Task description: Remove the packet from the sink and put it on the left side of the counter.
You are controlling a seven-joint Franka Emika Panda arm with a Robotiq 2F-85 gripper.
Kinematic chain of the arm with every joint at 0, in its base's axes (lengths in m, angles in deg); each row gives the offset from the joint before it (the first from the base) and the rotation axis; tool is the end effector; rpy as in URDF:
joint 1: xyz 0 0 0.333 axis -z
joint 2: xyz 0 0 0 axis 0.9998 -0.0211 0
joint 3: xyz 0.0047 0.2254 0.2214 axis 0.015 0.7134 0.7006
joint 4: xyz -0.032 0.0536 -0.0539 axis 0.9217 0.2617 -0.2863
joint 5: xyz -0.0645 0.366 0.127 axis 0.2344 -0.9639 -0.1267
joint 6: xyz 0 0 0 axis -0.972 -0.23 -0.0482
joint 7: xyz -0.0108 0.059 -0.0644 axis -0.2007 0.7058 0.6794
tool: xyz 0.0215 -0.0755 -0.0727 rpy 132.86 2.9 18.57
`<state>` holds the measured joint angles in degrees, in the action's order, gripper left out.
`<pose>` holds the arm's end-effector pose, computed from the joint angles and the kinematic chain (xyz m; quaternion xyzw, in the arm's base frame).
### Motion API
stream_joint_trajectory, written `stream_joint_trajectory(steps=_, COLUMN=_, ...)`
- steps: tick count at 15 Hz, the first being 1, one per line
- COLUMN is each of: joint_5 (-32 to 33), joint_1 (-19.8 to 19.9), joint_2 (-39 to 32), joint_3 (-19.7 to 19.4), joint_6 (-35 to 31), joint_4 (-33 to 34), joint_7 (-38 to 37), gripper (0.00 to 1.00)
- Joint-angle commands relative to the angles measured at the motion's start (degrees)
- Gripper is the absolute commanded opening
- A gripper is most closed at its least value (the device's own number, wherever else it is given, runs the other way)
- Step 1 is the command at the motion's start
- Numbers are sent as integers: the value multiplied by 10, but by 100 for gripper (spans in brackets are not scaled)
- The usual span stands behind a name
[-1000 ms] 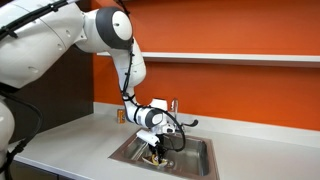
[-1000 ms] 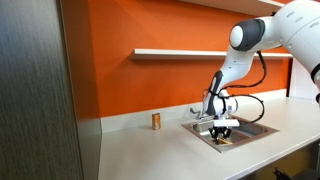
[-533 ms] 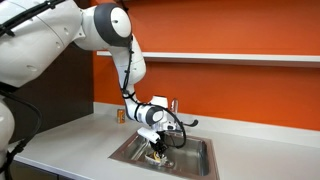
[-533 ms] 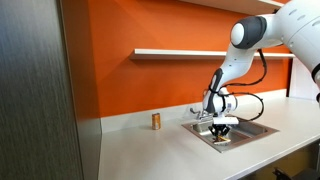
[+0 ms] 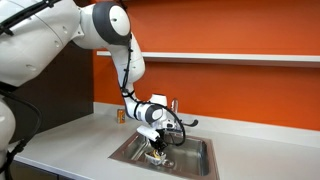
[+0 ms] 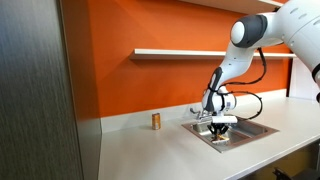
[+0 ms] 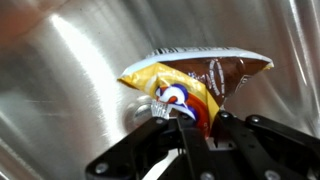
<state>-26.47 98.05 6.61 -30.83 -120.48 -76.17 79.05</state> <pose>0.5687 -0.1731 0.1148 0.9774 -0.2102 0.0163 0.0156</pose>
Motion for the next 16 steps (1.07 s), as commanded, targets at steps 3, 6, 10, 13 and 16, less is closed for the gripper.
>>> stream_joint_trajectory(steps=3, joint_5=11, joint_1=-17, joint_2=67, joint_3=-2, joint_6=4, joint_4=-44, joint_7=-6, gripper=4)
stream_joint_trajectory(steps=6, joint_5=19, joint_1=-30, joint_2=106, joint_3=-6, joint_6=5, joint_4=-68, joint_7=-10, gripper=4)
stream_joint_trajectory(steps=10, joint_5=34, joint_1=-45, joint_2=170, joint_3=-10, joint_6=5, joint_4=-109, joint_7=-14, gripper=4)
stream_joint_trajectory(steps=13, joint_5=48, joint_1=-54, joint_2=222, joint_3=-11, joint_6=7, joint_4=-146, joint_7=-18, gripper=4)
stream_joint_trajectory(steps=16, joint_5=62, joint_1=-61, joint_2=275, joint_3=-10, joint_6=11, joint_4=-185, joint_7=-22, gripper=4)
